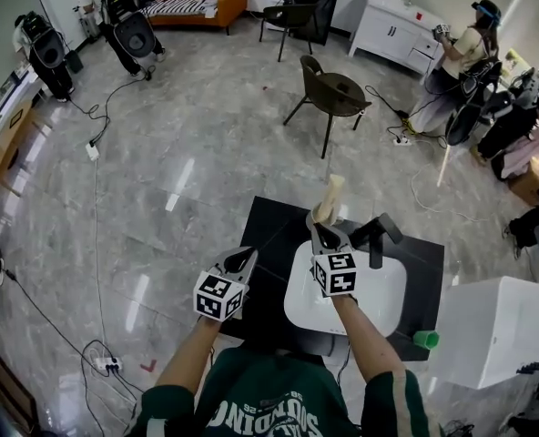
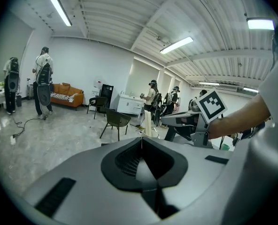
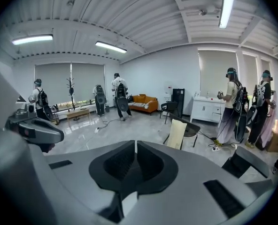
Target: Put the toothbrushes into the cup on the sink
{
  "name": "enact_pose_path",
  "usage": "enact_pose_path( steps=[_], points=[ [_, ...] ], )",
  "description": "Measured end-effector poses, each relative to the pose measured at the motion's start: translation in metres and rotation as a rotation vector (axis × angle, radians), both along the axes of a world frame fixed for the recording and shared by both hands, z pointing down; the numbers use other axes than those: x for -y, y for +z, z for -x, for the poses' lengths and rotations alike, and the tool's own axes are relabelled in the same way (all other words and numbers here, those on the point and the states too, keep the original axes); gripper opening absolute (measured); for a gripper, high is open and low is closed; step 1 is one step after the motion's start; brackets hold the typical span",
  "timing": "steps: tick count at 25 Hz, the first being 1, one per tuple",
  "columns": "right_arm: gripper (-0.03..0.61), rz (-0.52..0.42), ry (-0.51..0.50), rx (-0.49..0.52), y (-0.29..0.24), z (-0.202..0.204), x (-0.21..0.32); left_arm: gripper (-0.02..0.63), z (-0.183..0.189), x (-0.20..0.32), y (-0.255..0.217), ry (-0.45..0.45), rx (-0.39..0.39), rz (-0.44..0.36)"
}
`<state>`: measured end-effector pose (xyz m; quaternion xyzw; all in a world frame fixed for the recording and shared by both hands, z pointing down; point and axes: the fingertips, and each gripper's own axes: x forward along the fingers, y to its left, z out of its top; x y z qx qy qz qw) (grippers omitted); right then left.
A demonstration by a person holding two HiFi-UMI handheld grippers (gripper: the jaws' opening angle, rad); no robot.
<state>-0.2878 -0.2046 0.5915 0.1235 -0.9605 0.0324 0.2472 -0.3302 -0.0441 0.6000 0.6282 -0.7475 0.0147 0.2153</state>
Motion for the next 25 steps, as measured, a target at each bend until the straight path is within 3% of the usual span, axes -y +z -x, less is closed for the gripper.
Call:
enact_pose_path(
  steps=[5,7,10,20,25],
  points=[
    [0.053,0.033,-0.048,-0.008,0.009,0.015,-0.03,0.012,0.008,-0.014,0.0,-0.038,-0.001,0.005],
    [0.124,0.053,-0.065,-0.009,0.013,0.023,-0.042,0.012,0.011,-0.022,0.001,-0.056,0.0,0.008],
    [0.16,0.094,-0.094,-0.024,0.022,0.034,-0.062,0.012,0.016,-0.036,0.004,-0.089,-0.002,0.015],
    [0.216,0.21,-0.19,-0.189,0.075,0.064,-0.123,0.012,0.033,-0.084,0.016,-0.205,-0.021,0.035],
    [0.216,0.315,-0.12,-0.245,0.103,0.068,-0.143,0.012,0.04,-0.106,0.028,-0.248,-0.04,0.038]
  ],
)
